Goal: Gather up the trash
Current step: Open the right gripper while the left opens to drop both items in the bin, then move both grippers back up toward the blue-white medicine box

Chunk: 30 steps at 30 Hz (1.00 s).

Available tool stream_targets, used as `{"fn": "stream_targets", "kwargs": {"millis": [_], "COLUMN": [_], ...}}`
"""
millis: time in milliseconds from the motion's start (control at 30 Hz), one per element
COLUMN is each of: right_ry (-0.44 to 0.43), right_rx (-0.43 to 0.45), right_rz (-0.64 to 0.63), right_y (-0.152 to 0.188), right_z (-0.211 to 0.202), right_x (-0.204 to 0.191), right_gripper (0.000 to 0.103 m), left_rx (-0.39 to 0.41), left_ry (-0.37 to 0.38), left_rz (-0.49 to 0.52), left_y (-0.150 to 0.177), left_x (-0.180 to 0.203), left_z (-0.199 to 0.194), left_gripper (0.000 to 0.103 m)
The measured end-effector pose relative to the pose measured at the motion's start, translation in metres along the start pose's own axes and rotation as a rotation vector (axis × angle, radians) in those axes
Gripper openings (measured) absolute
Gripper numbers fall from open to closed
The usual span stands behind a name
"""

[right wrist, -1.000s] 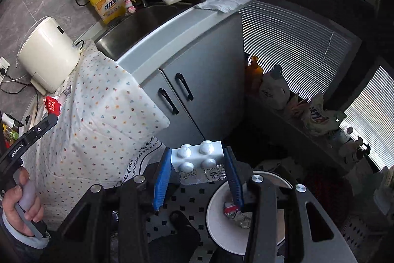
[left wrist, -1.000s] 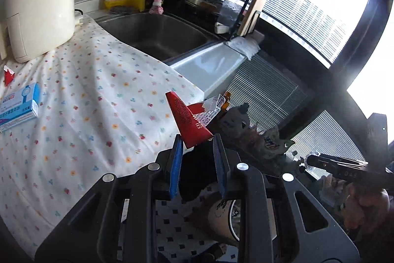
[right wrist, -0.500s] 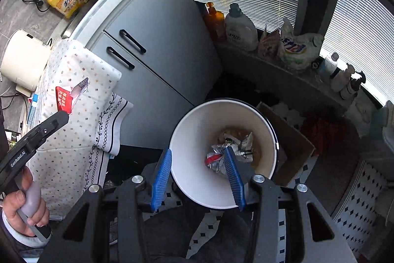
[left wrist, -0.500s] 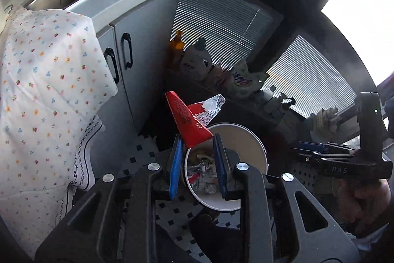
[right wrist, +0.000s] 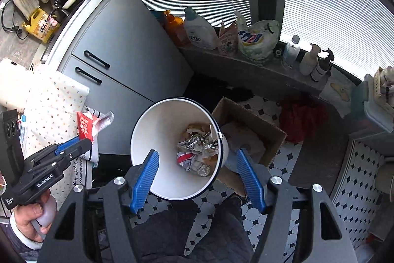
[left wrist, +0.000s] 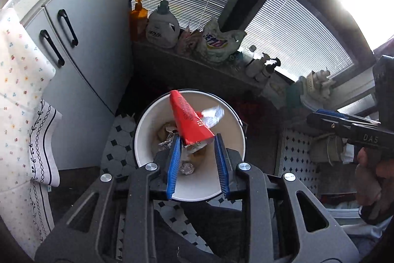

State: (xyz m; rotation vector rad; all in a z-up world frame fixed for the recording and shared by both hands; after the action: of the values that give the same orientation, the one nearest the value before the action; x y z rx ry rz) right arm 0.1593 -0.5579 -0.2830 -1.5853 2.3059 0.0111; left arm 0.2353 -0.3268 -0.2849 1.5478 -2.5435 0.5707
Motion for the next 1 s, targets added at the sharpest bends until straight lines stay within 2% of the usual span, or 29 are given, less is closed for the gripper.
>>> {"fn": "stream_targets", "kwargs": {"millis": [33,100,233,400,500,633,833,933,1000], "right_ry": [0.001,0.003,-0.006,-0.034,-0.054,-0.084,-0.120,-0.137,-0.147], "right_rx": [0.003,0.008,0.016,0.025,0.045,0.070,0.110,0.127,0.140], "right_rz": [0.001,0.004,-0.005,-0.043,-0.082,-0.148,-0.265,-0.313,-0.337], "right_y": [-0.001,-0.003,-0.007,-0.014,-0.020,-0.032,-0.044,-0.046,-0.047], "right_z": [-0.001,-0.003,-0.005,-0.005,-0.007,-0.012,-0.021,-0.024,-0.026], "right_x": [0.003,0.008,0.005,-0.024,-0.053,-0.100,-0.178,-0.217,-0.241], "right_gripper": [0.065,0.066,0.066,0.068,0.072,0.074,0.086,0.089,0.095], "left_rx": [-0.011,-0.006,0.026,0.079,0.121,0.182,0.281,0.328,0.360], "left_ry": [0.003,0.004,-0.020,-0.063,-0.081,-0.107,-0.145,-0.174,-0.189], "left_rz": [0.003,0.007,-0.007,-0.066,-0.113,-0.166,-0.237,-0.274,-0.315], "left_y": [0.000,0.000,-0.002,-0.002,-0.001,0.003,0.017,0.026,0.033], "left_x": [0.003,0.006,-0.002,-0.032,-0.054,-0.083,-0.127,-0.154,-0.175], "left_z": [0.004,0.004,-0.008,-0.037,-0.060,-0.094,-0.146,-0.172,-0.188], "left_gripper": [0.049,0.061,0.070,0.079,0.085,0.089,0.095,0.095,0.095]}}
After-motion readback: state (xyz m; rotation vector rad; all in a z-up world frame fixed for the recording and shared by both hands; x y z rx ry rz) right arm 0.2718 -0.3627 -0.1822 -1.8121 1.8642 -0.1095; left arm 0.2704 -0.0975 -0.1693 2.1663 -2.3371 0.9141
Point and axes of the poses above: each gripper's, at about its wrist camera, not at the fingertips, and z roughly the way its jaws point, x to its right, y to its underside, the point moved 3 cm from there along z, roughly the way its jaws point, and after that the axes turned 5 degrees about -x, right-handed, at the moved point
